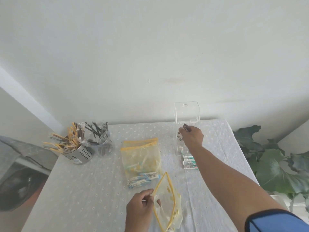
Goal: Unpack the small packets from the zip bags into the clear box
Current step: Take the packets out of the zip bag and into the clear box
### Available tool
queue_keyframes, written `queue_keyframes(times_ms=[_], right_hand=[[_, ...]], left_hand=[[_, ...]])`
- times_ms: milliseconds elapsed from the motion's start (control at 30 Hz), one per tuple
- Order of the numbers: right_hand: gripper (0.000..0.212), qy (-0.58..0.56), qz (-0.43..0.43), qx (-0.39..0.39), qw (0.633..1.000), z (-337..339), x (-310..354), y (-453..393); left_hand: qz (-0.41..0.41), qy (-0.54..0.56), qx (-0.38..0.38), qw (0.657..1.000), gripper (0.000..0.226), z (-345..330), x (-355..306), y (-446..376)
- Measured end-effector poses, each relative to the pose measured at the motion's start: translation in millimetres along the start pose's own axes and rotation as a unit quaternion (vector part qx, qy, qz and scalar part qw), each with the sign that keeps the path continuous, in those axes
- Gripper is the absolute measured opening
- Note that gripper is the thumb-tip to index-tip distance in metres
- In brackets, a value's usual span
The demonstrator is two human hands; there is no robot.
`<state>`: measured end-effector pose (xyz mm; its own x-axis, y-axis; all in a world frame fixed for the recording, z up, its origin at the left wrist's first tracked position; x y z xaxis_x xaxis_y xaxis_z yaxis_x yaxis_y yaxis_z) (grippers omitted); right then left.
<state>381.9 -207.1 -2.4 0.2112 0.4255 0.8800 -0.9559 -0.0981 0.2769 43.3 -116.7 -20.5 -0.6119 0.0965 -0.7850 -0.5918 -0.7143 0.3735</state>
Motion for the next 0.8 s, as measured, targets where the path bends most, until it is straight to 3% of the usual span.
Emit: queue_keyframes(times_ms=[133, 233, 300, 400, 500, 600, 667, 800], right_hand=[[0.018, -0.007, 0.011, 0.099, 0.995, -5.6, -1.0, -1.3], [0.005, -0.064, 0.042, 0.071, 0.995, 19.7, 9.6, 29.2], [0.013, -0.065, 0.076, 0.076, 0.992, 33.1, 9.7, 70.4], [0.017, -0.005, 0.071, 0.252, 0.965, 15.6, -22.7, 149.6], [0.021, 0.192, 0.042, 0.36, 0.912, -18.8, -90.6, 196.0], [0.026, 0.309, -0.036, 0.323, 0.894, -40.6, -132.7, 200.6], [0.029, 0.369, -0.04, 0.283, 0.885, -49.9, -138.9, 202.2], [0.039, 0.393, -0.046, 0.255, 0.882, -71.7, -147.0, 214.4]], left_hand=[[-0.005, 0.005, -0.005, 1.0, 0.023, 0.4, 0.4, -0.8], [-0.008, 0.011, -0.006, 1.0, 0.022, -0.5, -0.1, -2.5], [-0.013, 0.015, -0.003, 1.0, 0.021, -2.3, -2.3, -4.0], [-0.012, 0.016, 0.004, 1.0, 0.019, -7.5, -4.7, -4.4], [-0.012, -0.001, 0.004, 1.0, 0.02, -9.7, 2.3, -1.8], [-0.005, -0.019, 0.006, 1.0, 0.02, -8.0, 20.8, 0.3], [0.006, -0.028, 0.01, 1.0, 0.019, -6.4, 32.9, 1.1], [0.01, -0.037, 0.014, 0.999, 0.015, -5.6, 43.2, 1.6]])
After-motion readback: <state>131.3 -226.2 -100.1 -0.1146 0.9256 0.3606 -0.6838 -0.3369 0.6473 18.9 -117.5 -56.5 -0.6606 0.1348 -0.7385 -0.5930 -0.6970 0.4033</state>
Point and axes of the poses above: each hand's wrist, its own y-axis away from the middle knuckle, its own z-axis out of the back of the hand, x = y × z, the point moved 6 cm from there along -y, towards the middle knuckle
